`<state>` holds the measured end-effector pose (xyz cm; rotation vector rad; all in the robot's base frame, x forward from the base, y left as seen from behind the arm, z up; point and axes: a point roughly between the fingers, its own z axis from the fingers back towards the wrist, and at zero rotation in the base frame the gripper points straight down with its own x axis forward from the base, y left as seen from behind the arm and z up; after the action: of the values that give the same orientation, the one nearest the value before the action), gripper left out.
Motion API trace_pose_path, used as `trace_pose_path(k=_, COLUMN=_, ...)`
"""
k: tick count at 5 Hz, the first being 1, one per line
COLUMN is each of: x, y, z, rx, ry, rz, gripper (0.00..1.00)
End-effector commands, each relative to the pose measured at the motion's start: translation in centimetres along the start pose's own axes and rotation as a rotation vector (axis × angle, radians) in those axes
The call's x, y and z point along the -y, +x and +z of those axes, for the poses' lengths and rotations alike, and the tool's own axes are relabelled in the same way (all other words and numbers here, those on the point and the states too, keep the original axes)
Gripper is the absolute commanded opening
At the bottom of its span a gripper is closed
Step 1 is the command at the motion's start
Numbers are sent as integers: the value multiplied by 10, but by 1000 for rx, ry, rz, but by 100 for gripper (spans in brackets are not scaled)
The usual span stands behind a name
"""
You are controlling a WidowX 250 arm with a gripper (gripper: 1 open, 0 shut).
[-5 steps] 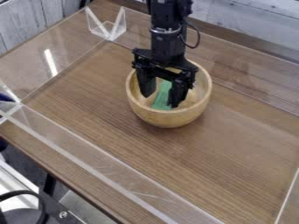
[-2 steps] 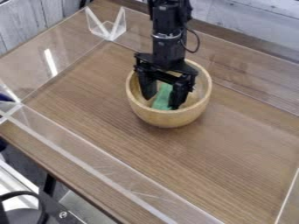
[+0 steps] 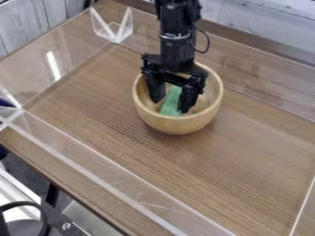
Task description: Remove the green block from inside the brown bowl and put it on the table
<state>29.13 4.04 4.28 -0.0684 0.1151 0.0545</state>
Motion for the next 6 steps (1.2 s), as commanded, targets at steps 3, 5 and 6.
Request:
trace_pose_path(k=3, x=-4, y=14, z=12, rx=63, ry=0, rz=8, gripper=100)
trace_pose_path(k=5, x=-4, y=15, z=10, rx=65, ry=-1, rz=12, gripper=0)
trace_pose_path(k=6, x=-4, y=15, z=17, rx=72, ry=-8, rz=12, gripper=0)
